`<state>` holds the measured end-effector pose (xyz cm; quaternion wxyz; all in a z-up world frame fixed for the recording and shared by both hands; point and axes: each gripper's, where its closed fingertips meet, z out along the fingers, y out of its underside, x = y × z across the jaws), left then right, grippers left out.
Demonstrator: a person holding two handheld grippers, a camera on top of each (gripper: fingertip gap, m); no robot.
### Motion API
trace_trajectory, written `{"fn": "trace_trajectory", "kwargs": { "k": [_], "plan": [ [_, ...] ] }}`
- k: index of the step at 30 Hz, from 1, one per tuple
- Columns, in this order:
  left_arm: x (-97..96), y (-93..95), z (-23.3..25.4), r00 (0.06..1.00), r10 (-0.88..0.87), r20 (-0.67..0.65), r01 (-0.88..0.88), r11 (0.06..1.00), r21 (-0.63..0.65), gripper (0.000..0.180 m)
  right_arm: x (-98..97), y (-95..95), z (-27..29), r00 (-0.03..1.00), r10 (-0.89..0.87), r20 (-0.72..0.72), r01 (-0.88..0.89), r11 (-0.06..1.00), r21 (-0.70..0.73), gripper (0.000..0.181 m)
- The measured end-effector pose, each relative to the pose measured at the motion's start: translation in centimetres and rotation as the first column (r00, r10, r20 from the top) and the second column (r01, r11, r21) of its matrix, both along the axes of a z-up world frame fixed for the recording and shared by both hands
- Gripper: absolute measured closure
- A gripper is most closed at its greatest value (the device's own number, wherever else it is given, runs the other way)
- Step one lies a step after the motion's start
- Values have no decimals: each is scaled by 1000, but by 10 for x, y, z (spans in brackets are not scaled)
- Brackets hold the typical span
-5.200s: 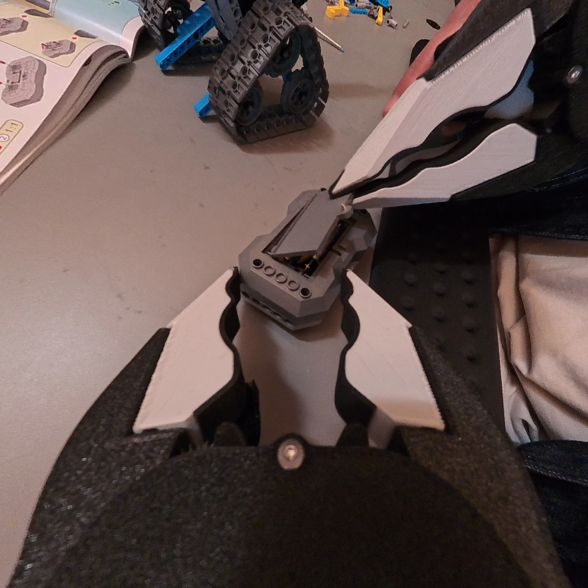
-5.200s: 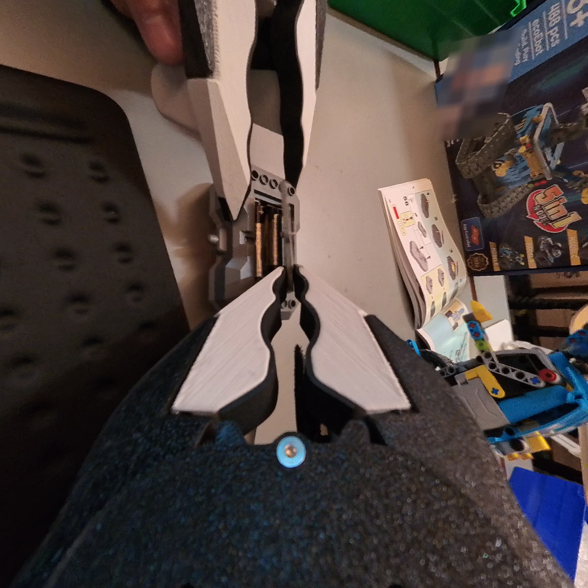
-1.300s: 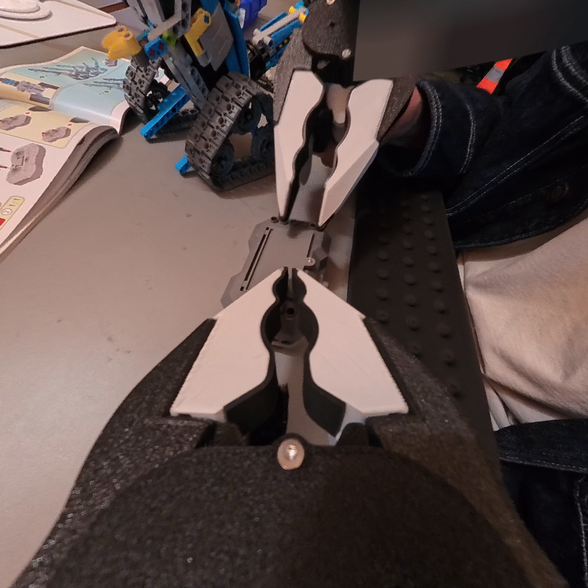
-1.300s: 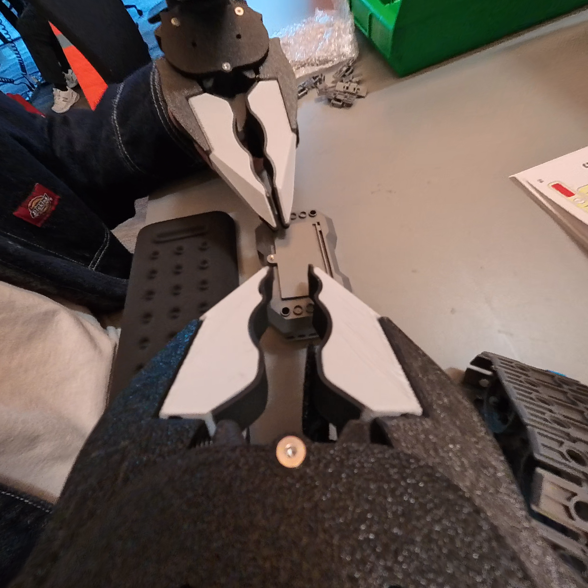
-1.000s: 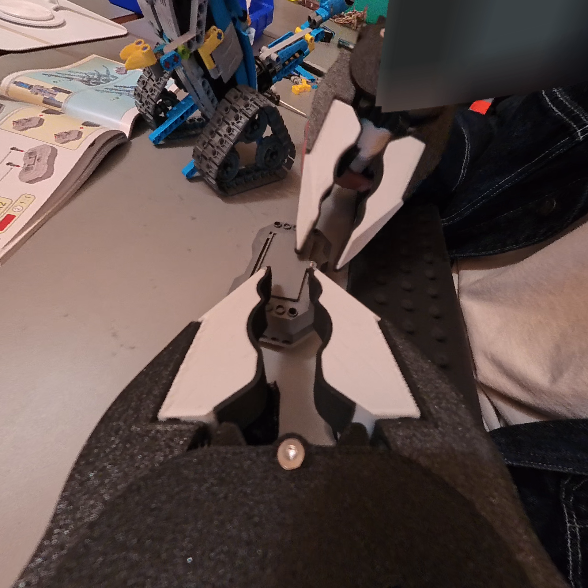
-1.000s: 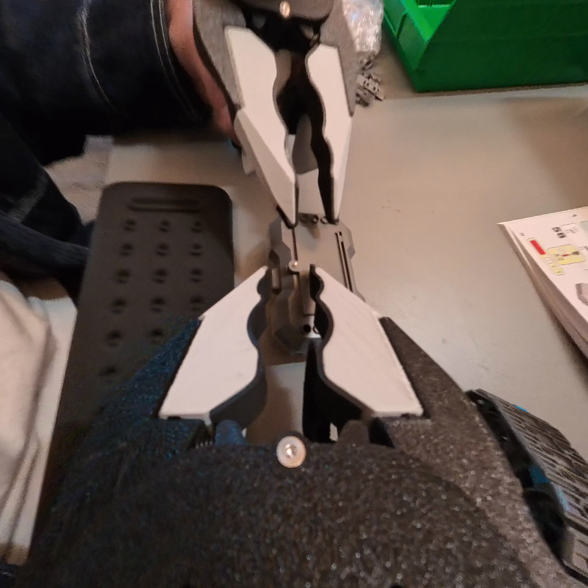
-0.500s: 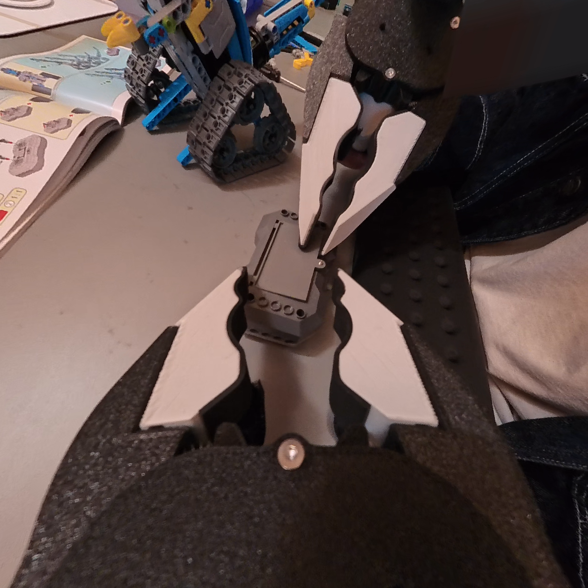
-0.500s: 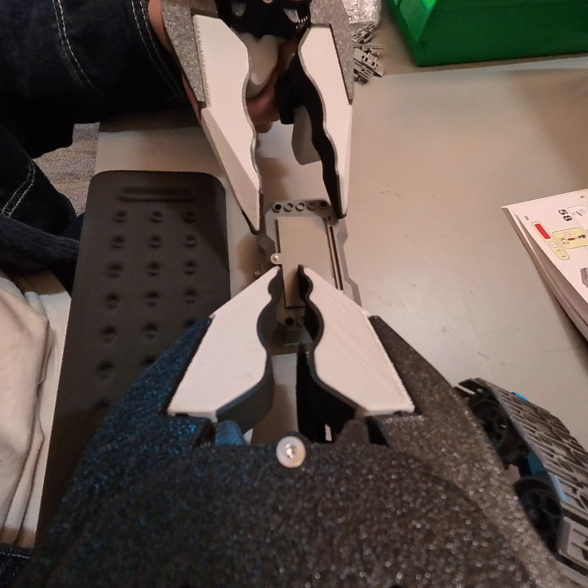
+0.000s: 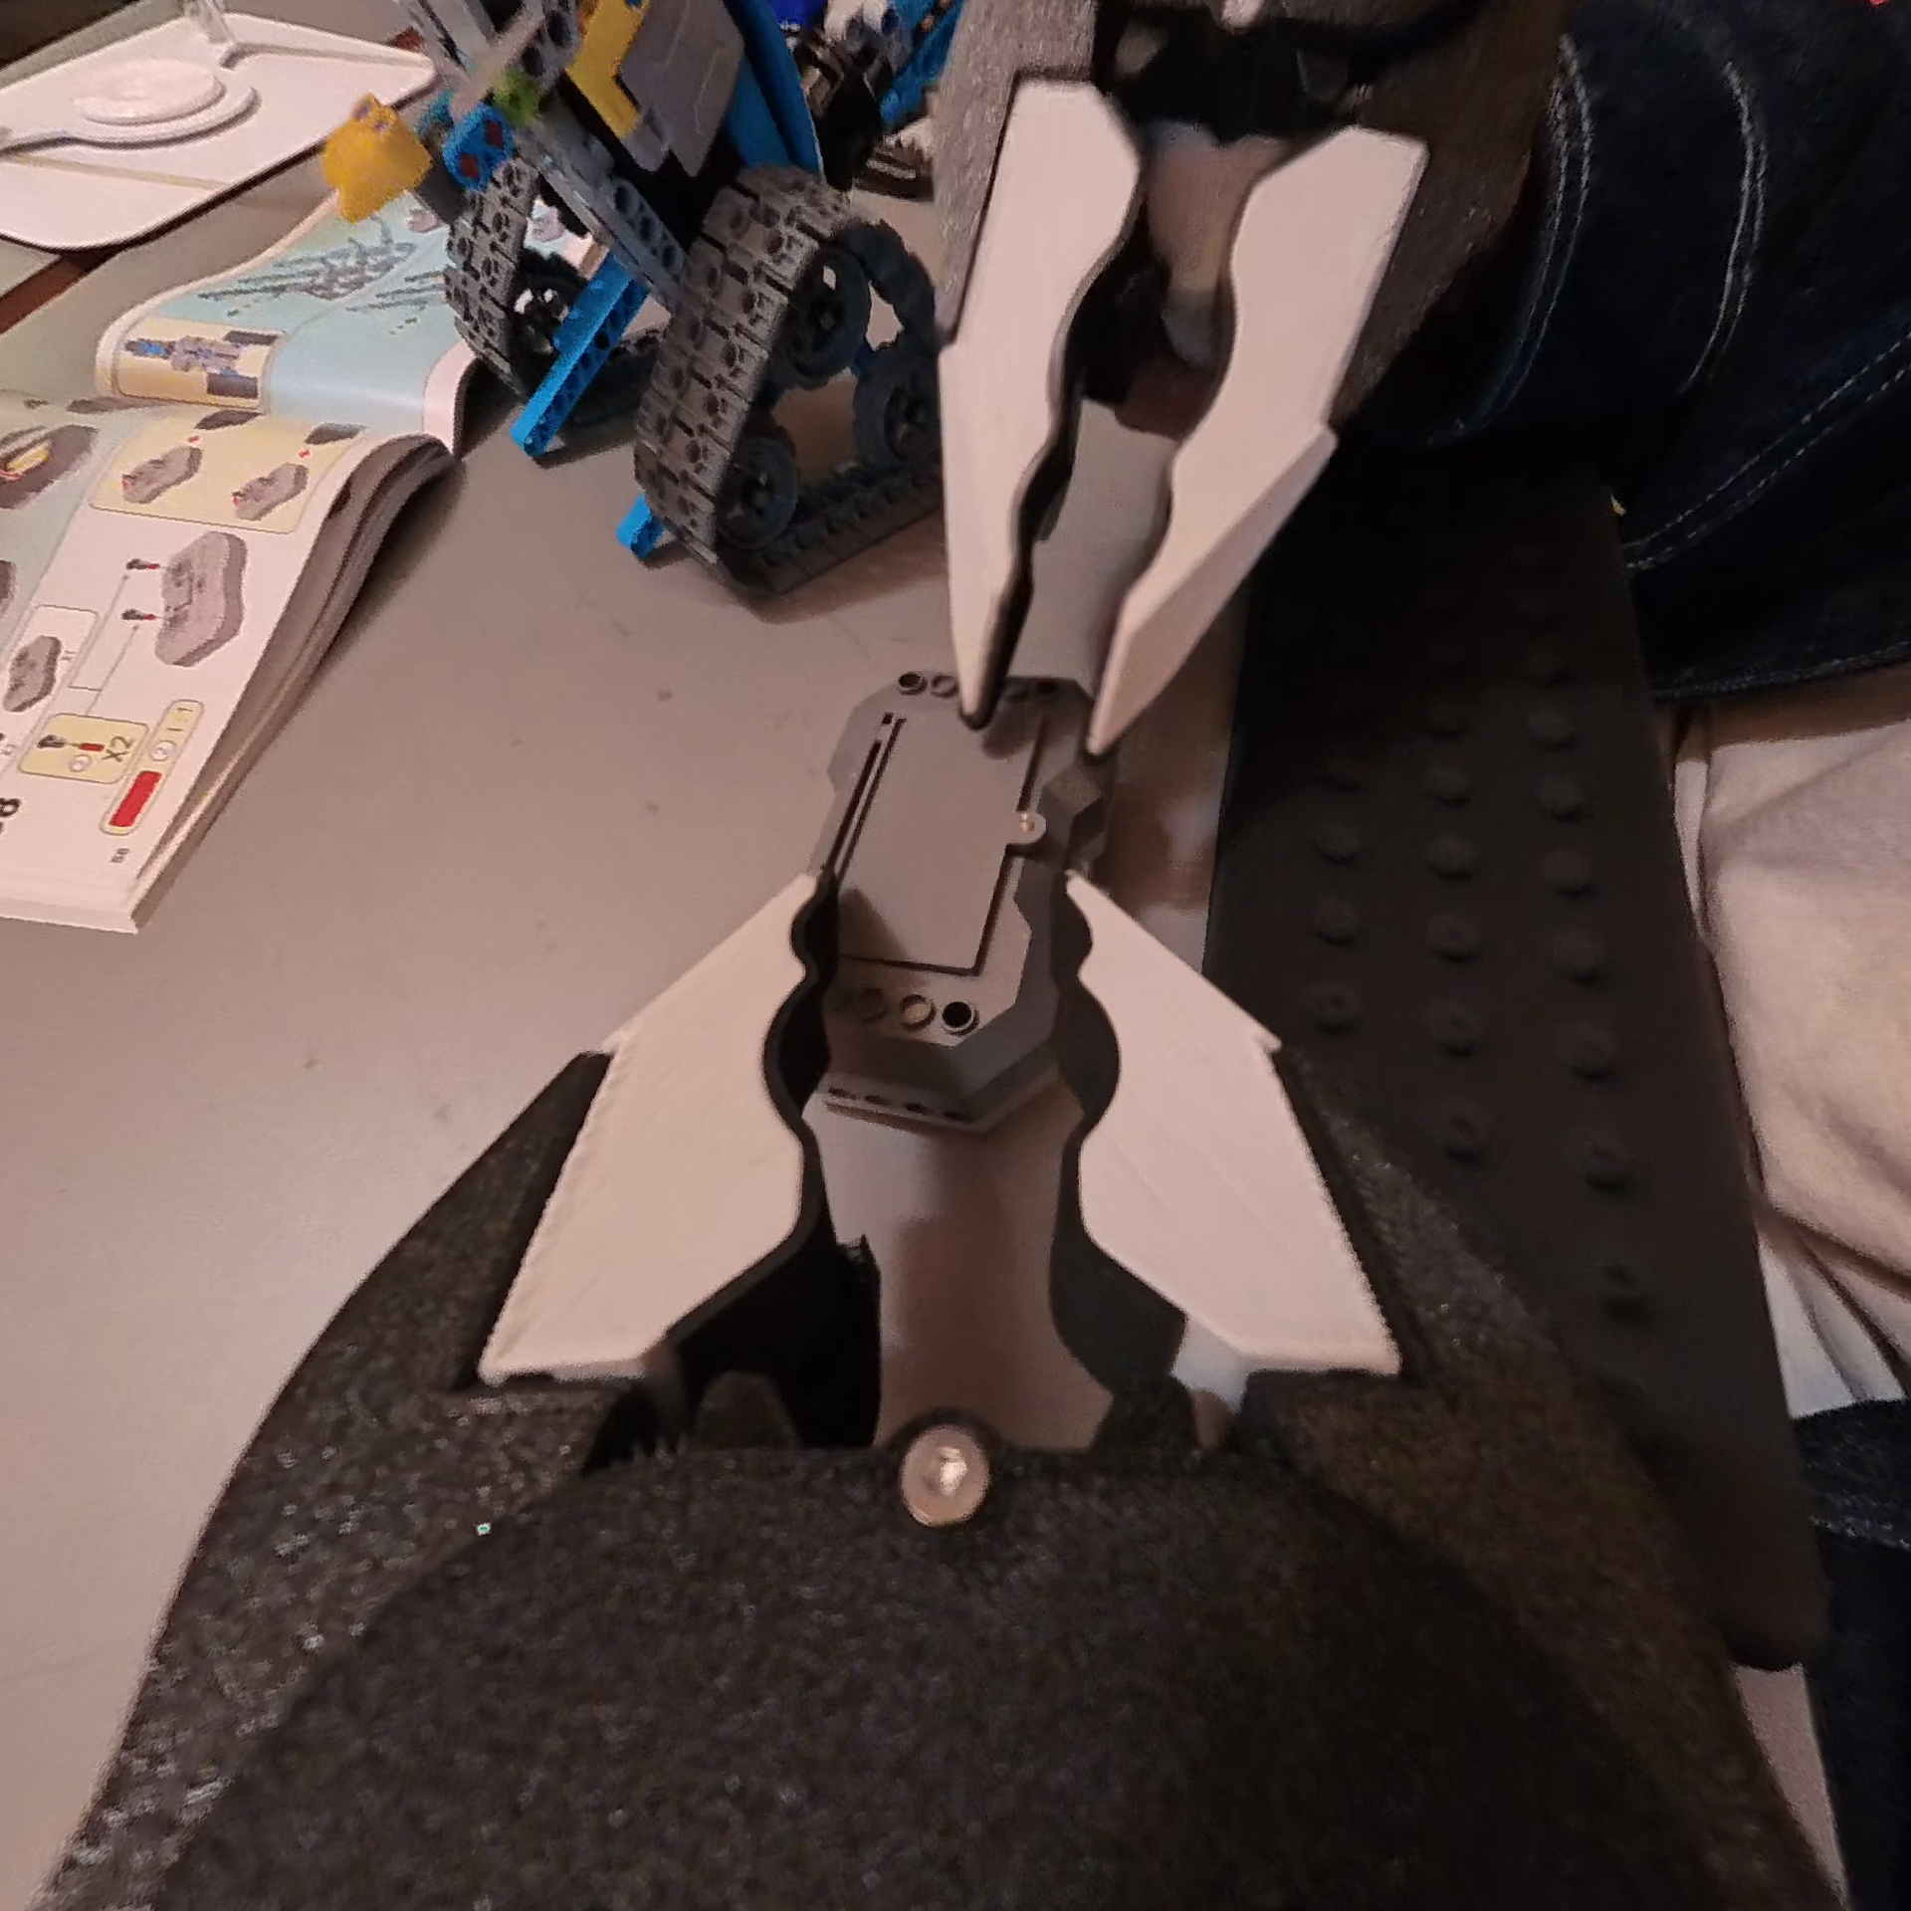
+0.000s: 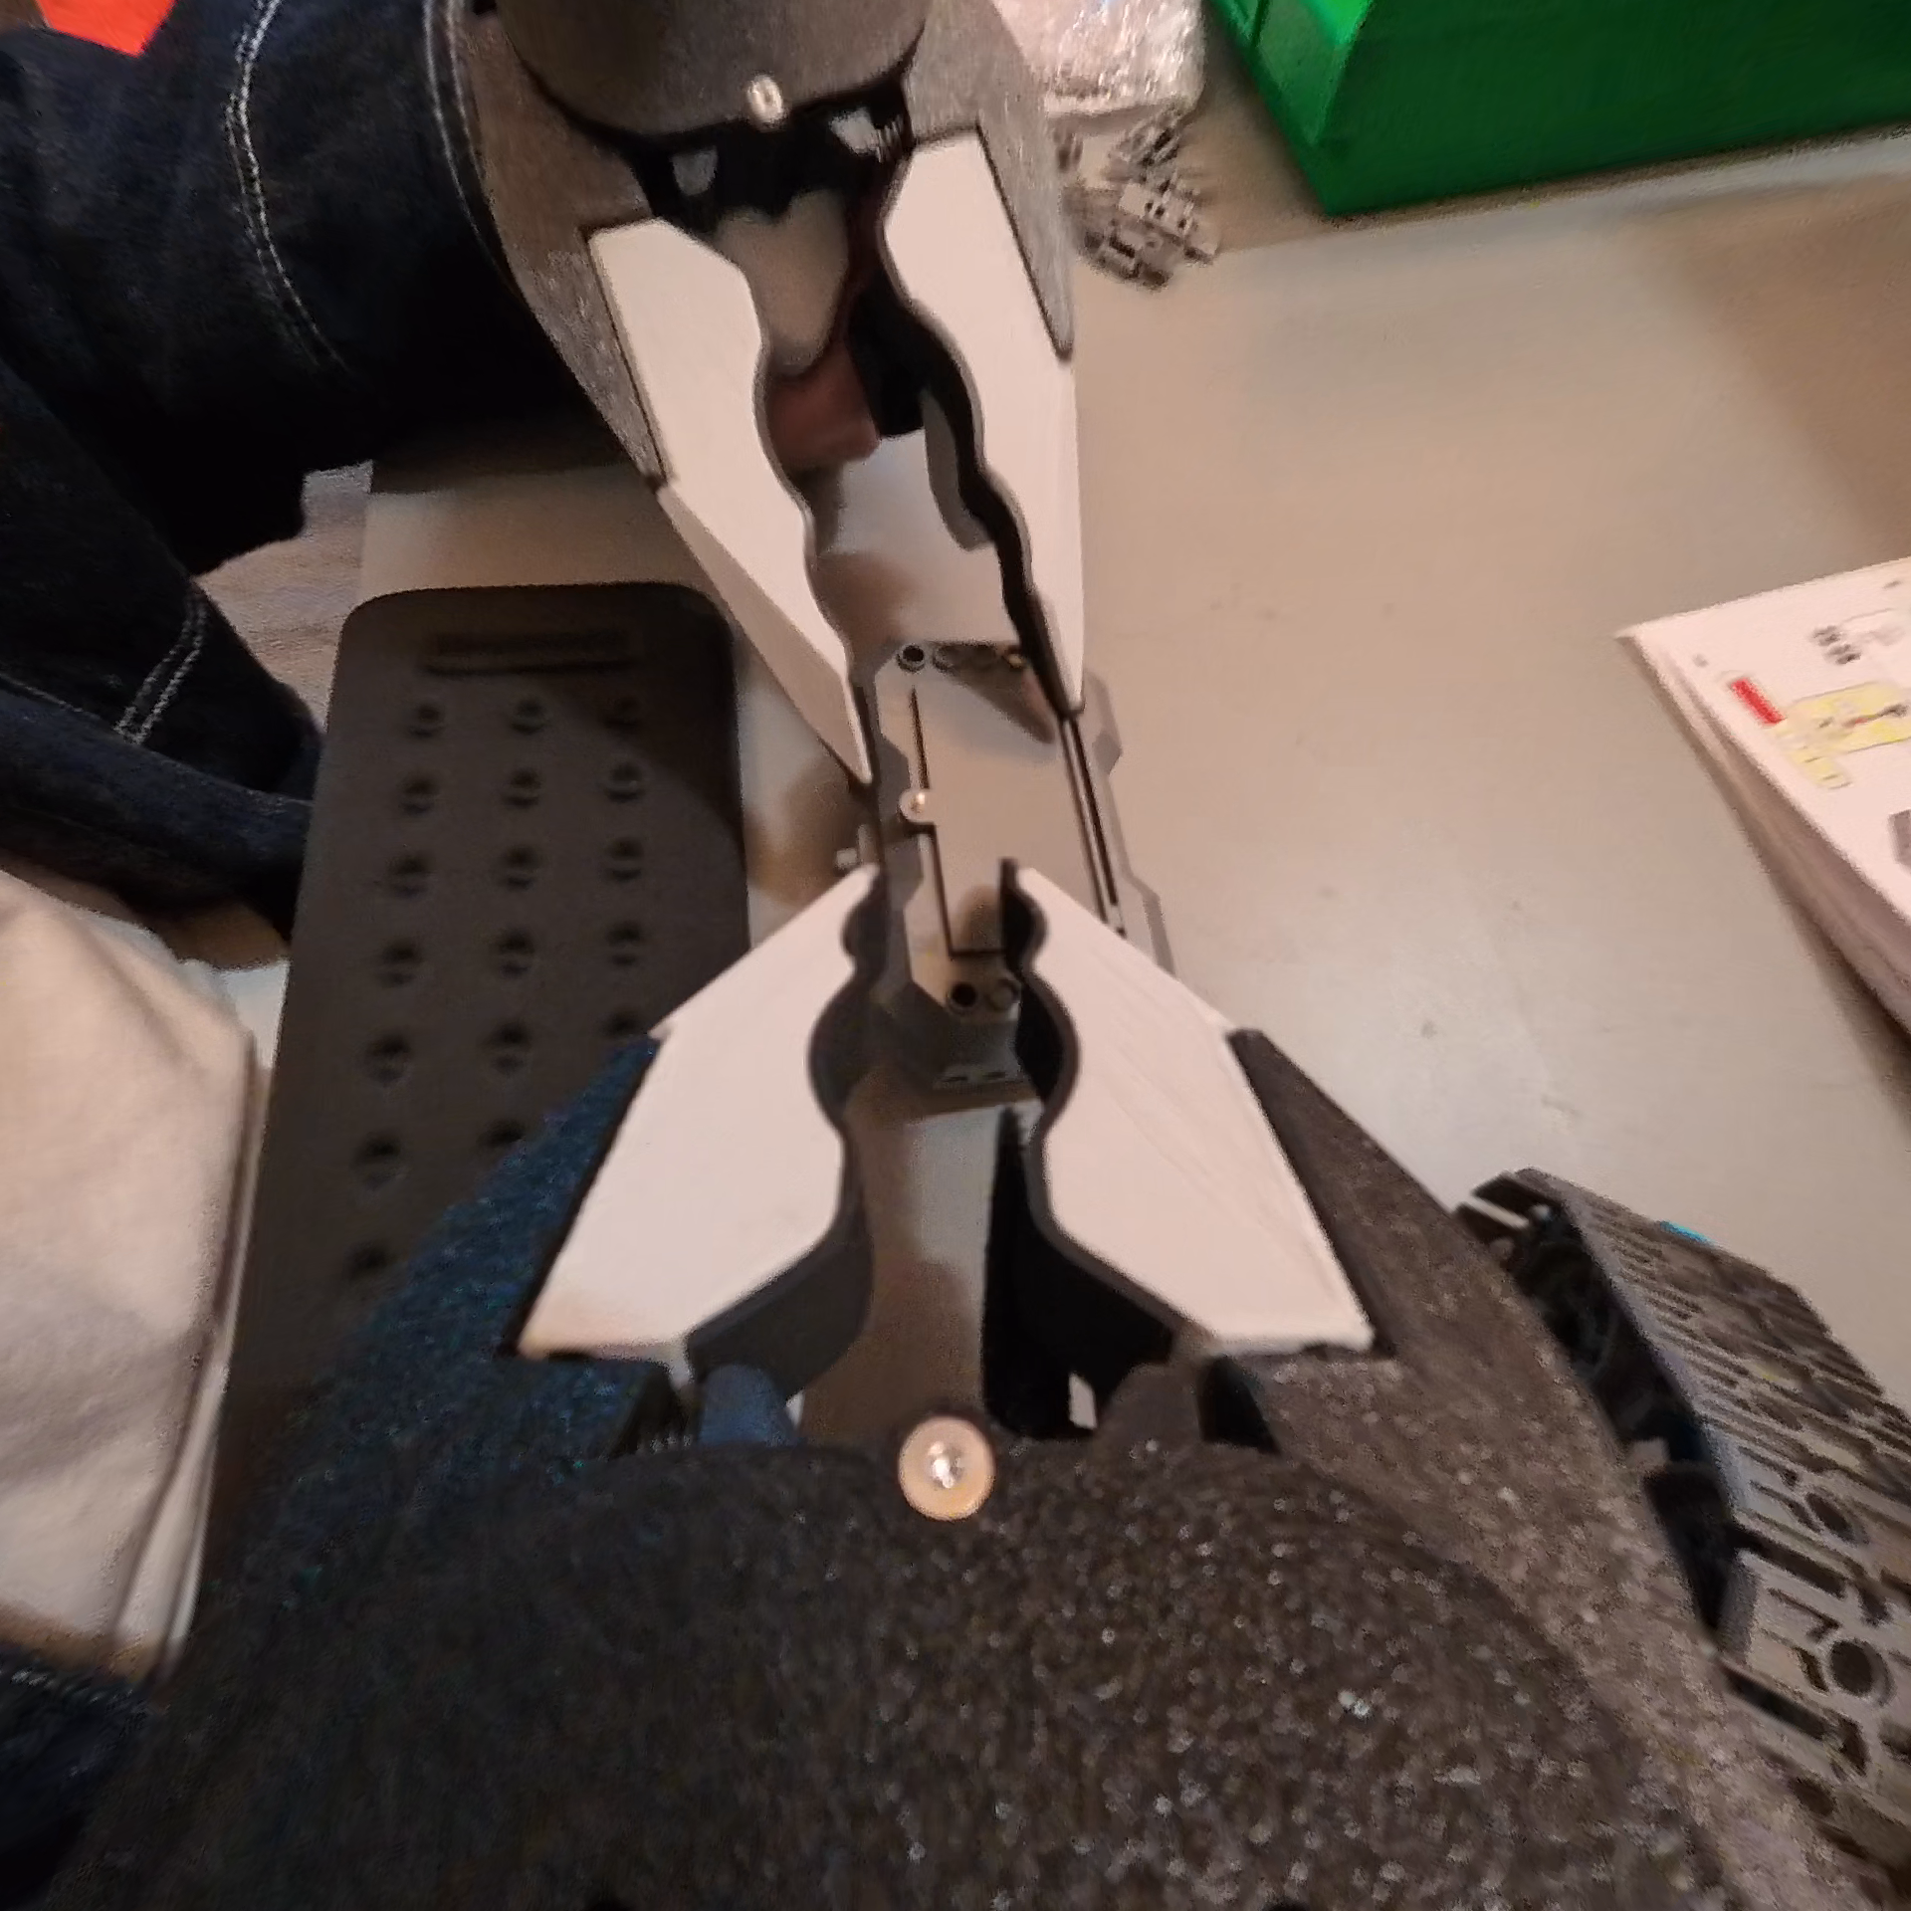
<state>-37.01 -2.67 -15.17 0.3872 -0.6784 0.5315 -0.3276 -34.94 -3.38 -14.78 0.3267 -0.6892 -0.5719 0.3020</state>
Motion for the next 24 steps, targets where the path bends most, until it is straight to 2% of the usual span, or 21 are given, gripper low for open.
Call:
{"fn": "trace_trajectory", "kwargs": {
  "k": [3,6,11,19,22,24],
  "plan": [
    [1,0,5,1000,-4,24,4,1000,-15,141,-8,-2,1,1000,10,-22,-11,1000,-29,150],
    [0,-1,8,999,-4,42,5,1000,-26,141,-16,-3,0,1000,26,10,-27,997,71,159],
    [-6,1,14,997,14,73,-11,999,-41,141,-18,2,-5,999,16,38,-20,995,102,167],
    [-5,3,6,1000,7,6,-7,1000,24,142,-16,8,11,998,-8,-65,7,1000,-9,175],
    [-1,5,4,1000,1,-22,0,997,77,151,-14,11,15,996,-20,-91,17,999,-38,176],
    [1,7,4,1000,4,-26,-2,994,107,167,-14,12,16,995,-28,-98,24,999,-37,176]
  ]
}}
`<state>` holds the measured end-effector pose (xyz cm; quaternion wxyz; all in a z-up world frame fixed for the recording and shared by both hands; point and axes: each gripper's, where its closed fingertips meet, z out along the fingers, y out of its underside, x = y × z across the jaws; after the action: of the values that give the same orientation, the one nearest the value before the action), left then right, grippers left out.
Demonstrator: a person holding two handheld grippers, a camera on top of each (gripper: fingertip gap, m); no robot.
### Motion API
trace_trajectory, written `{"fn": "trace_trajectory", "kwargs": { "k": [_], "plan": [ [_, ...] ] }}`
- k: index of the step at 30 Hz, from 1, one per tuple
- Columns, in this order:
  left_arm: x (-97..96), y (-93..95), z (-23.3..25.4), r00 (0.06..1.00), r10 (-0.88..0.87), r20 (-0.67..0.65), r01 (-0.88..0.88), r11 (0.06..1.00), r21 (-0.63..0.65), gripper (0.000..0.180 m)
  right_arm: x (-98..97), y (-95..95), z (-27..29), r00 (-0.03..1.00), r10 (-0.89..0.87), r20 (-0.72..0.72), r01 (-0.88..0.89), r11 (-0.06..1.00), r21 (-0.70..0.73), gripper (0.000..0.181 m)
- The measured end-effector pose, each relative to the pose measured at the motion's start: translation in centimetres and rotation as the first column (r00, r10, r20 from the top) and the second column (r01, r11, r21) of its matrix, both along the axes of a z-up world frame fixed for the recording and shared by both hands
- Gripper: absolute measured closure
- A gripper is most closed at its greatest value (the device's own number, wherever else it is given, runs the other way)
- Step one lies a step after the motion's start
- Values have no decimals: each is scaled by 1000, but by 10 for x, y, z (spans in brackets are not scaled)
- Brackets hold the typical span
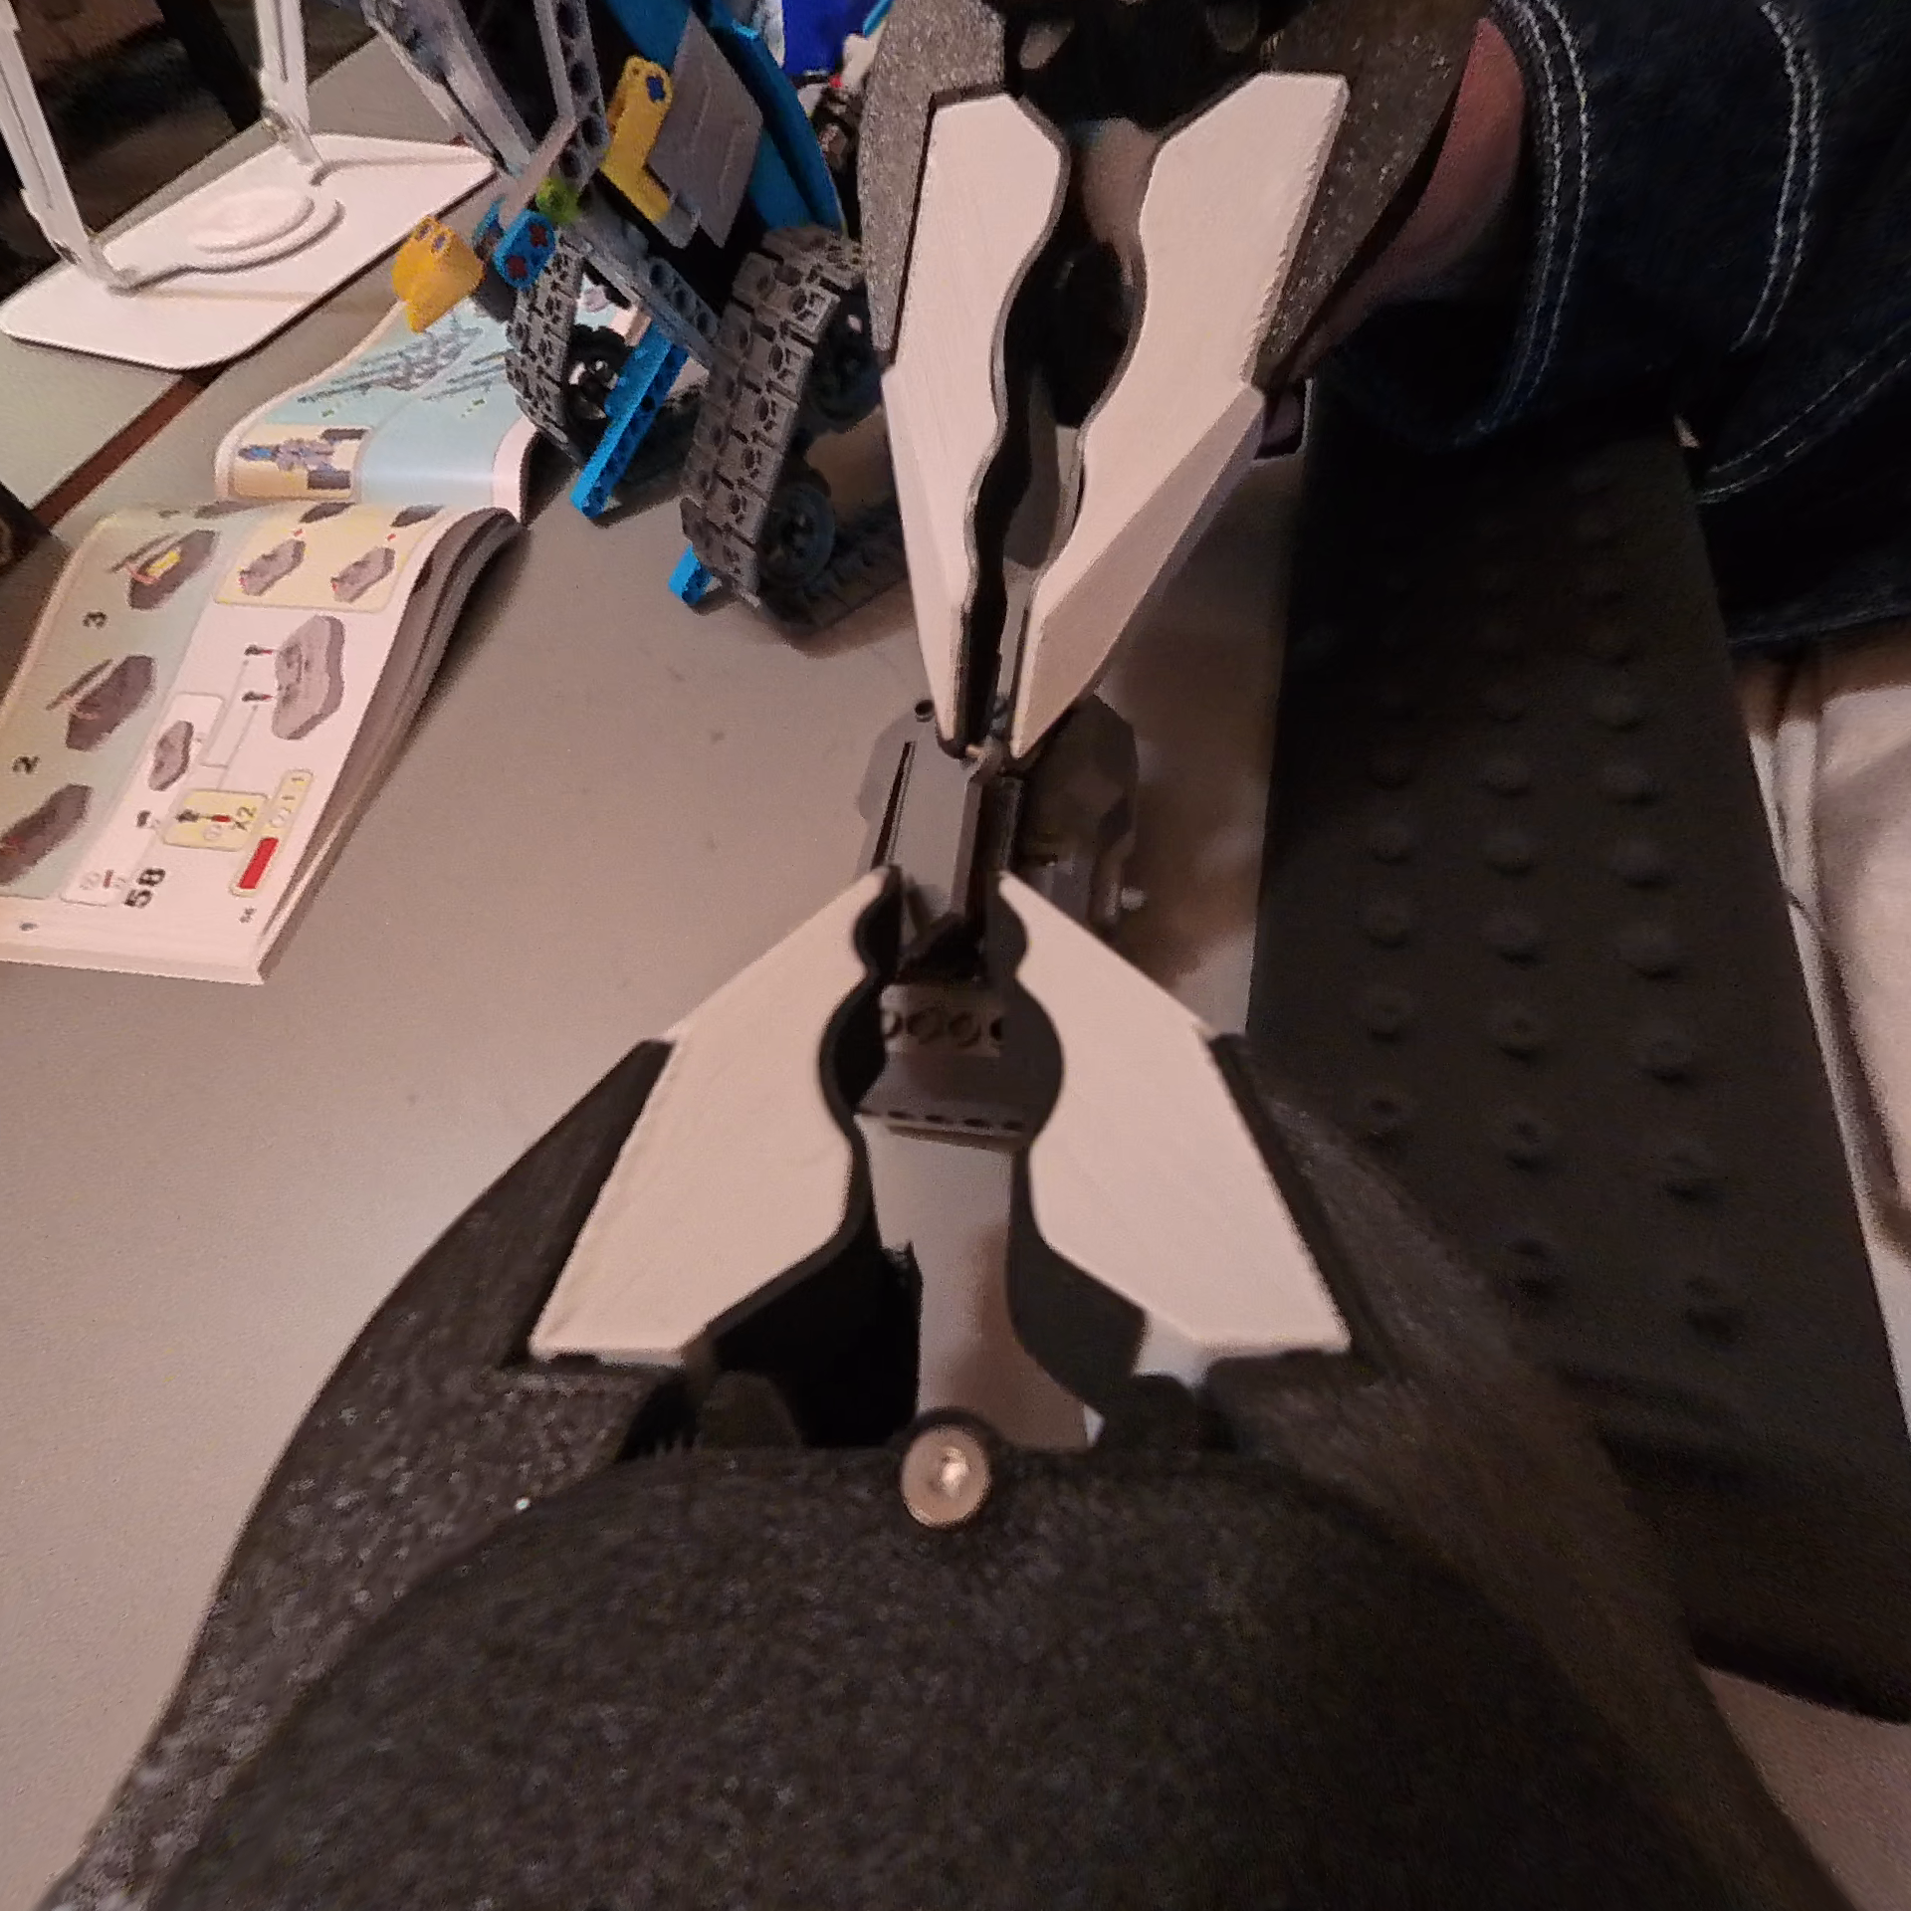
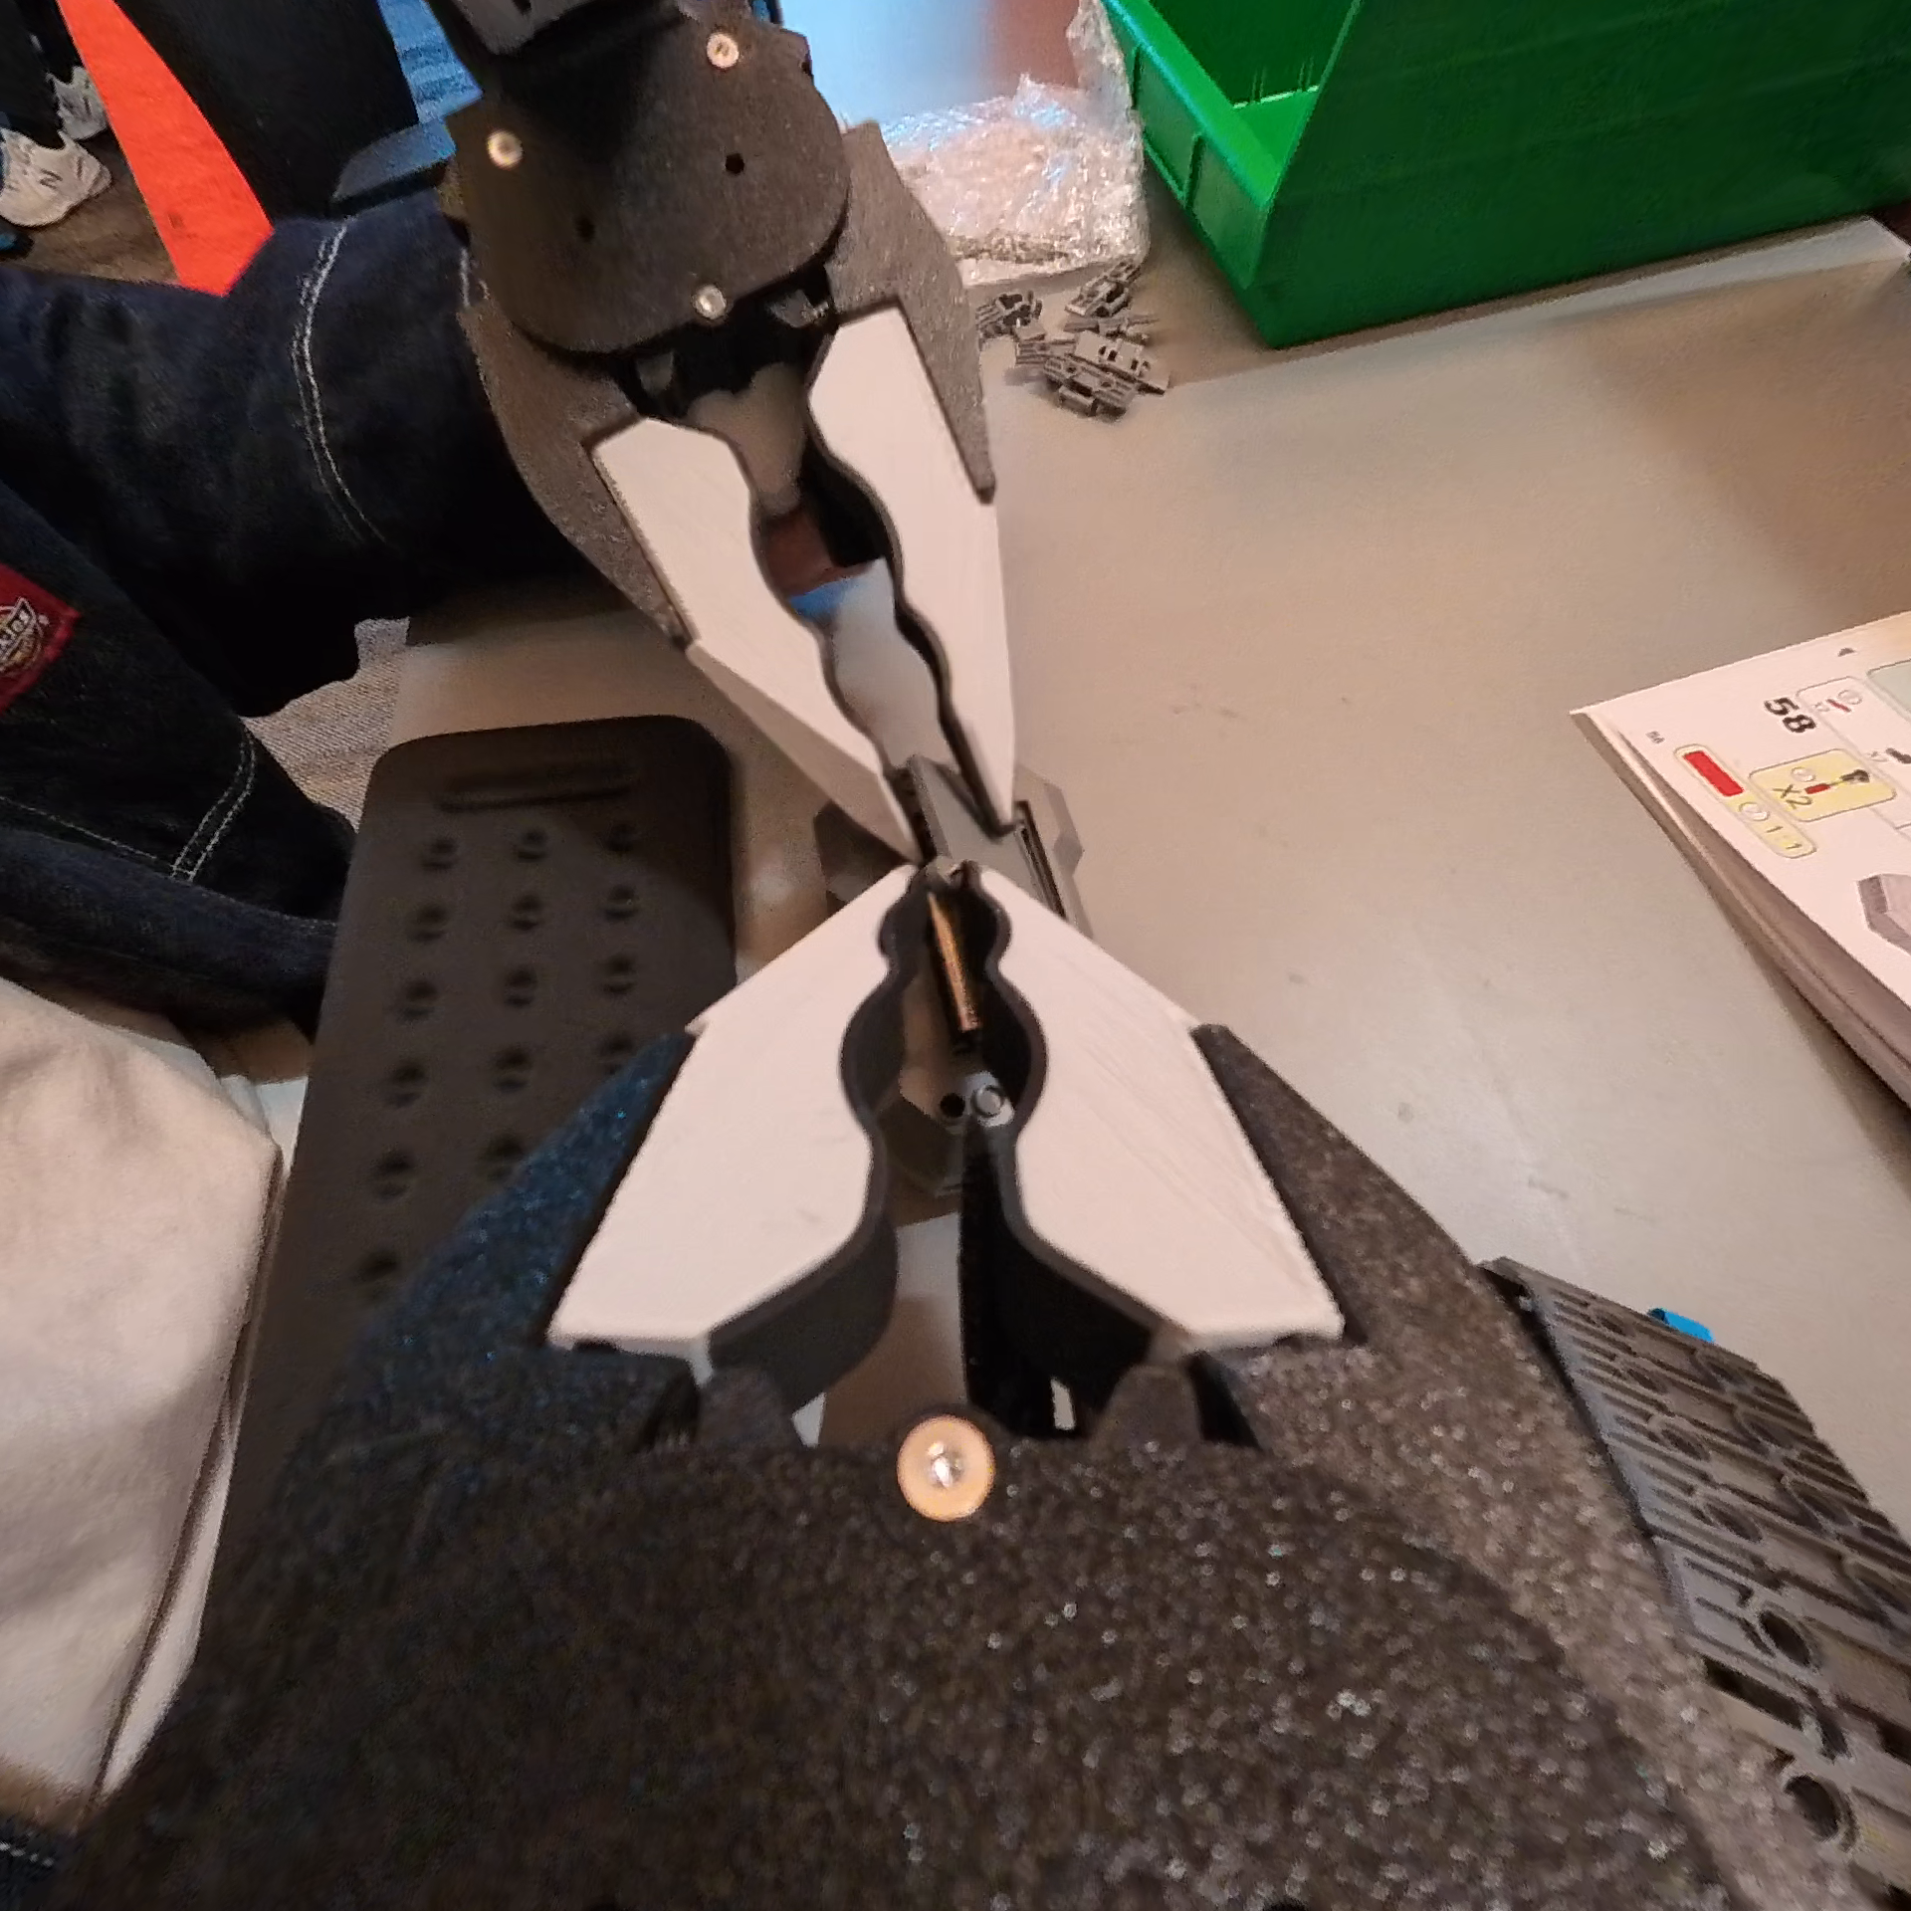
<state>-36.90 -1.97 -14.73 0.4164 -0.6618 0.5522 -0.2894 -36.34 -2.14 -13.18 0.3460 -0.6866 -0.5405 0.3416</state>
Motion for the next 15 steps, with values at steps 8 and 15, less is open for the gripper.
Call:
{"fn": "trace_trajectory", "kwargs": {
  "k": [8,15],
  "plan": [
    [-1,0,27,991,27,130,-29,999,17,179,16,11,25,990,-64,-129,67,997,22,167],
    [-3,5,52,957,189,219,-195,981,8,179,30,29,34,950,-248,-189,242,969,-53,159]
  ]
}}
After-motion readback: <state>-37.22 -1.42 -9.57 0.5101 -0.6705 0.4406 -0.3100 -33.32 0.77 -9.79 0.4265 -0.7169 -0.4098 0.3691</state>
